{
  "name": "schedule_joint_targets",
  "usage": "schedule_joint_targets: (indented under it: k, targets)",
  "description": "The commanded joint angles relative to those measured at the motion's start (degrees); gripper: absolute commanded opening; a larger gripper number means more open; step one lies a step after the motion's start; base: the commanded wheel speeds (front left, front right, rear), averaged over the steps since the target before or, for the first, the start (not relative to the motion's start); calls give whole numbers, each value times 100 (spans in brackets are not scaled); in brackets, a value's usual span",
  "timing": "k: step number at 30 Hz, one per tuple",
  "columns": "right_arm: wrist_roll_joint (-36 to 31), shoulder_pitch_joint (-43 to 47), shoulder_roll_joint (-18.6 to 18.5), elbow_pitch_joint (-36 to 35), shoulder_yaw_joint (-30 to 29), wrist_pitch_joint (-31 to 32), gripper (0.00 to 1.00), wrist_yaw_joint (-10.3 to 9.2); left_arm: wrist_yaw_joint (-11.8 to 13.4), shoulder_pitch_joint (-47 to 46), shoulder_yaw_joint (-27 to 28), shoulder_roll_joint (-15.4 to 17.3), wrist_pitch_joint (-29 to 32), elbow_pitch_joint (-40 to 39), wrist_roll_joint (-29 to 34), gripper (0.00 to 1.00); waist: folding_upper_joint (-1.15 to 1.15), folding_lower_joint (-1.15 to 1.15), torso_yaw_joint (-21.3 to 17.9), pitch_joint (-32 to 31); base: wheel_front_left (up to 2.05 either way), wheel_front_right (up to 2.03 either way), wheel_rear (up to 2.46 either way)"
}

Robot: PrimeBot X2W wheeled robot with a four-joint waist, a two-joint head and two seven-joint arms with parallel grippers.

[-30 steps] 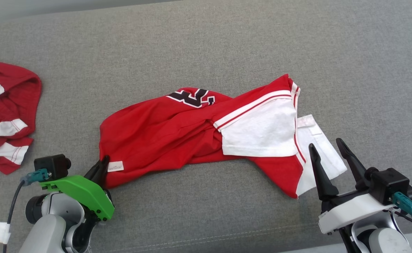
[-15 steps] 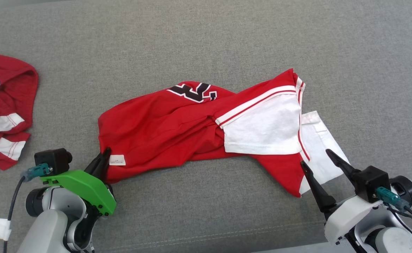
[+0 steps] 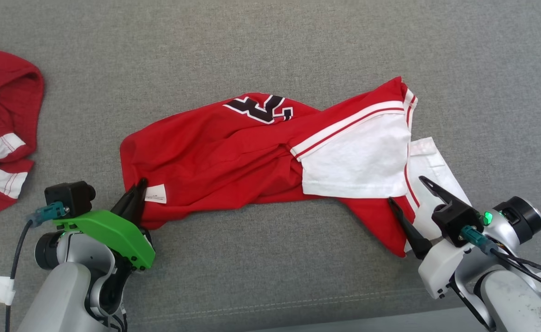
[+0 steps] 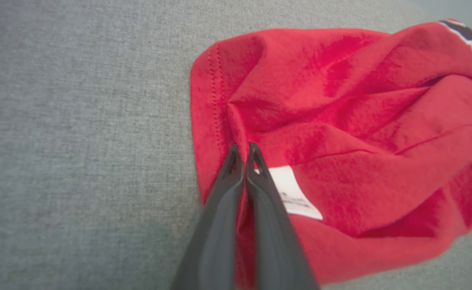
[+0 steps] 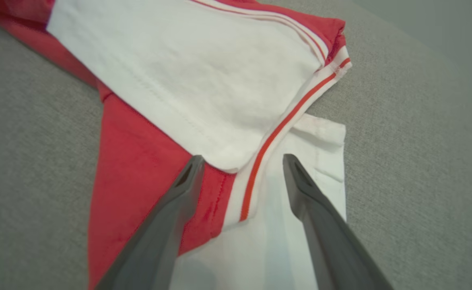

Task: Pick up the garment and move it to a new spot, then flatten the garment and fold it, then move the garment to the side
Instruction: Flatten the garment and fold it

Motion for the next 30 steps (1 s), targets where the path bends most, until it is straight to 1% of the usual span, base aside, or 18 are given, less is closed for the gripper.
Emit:
schedule_joint_targets:
  k: [1,7,8,9,10,11,12,13,14,15,20,25,28,30]
  targets:
    - [-65,-114,-23,65,54,-31,100,-8,-21,-104,-3,3,-45,9,59,0,0,0,42,71,0,0,0]
    - [-21,-325,81,310,165,-160,100,-8,-27,-164,-27,-3,-67,62,62,0,0,0,83,167,0,0,0]
    - [-7,-346,94,339,177,-192,85,-8,-29,-171,-28,-1,-77,71,61,0,0,0,86,175,0,0,0]
    - [-14,-363,97,360,181,-206,55,-8,-31,-179,-30,1,-74,84,60,0,0,0,87,183,0,0,0]
    - [-24,-367,111,371,181,-233,47,-8,-32,-186,-31,3,-80,97,56,0,0,0,87,189,0,0,0]
    - [-21,-364,127,383,187,-243,44,-8,-33,-188,-32,7,-84,108,50,0,0,0,83,192,0,0,0]
    - [-26,-366,131,388,194,-259,36,-8,-33,-187,-31,12,-82,117,46,0,0,0,77,192,0,0,0]
    - [-32,-361,136,382,188,-279,33,-8,-30,-185,-33,19,-82,125,43,0,0,0,70,192,0,0,0]
    - [-3,-336,163,355,196,-307,15,-8,-26,-181,-30,33,-101,139,36,0,0,0,51,187,0,0,0]
    - [-15,-335,169,338,189,-321,0,-8,-25,-185,-34,35,-106,145,35,0,0,0,44,188,0,0,0]
    - [-20,-293,236,262,154,-359,0,-8,-13,-196,-52,40,-124,151,39,0,0,0,10,175,0,0,0]
    - [67,-222,375,-38,-51,-542,0,-8,49,-230,-35,80,-236,66,102,0,0,0,-19,157,0,0,0]
    - [178,-205,520,-305,-273,-696,0,-8,121,-245,13,116,-385,-83,165,0,0,0,-30,105,0,0,0]
    - [396,-170,679,-475,-460,-804,0,-8,189,-240,40,127,-474,-216,219,0,0,0,-34,43,0,0,0]
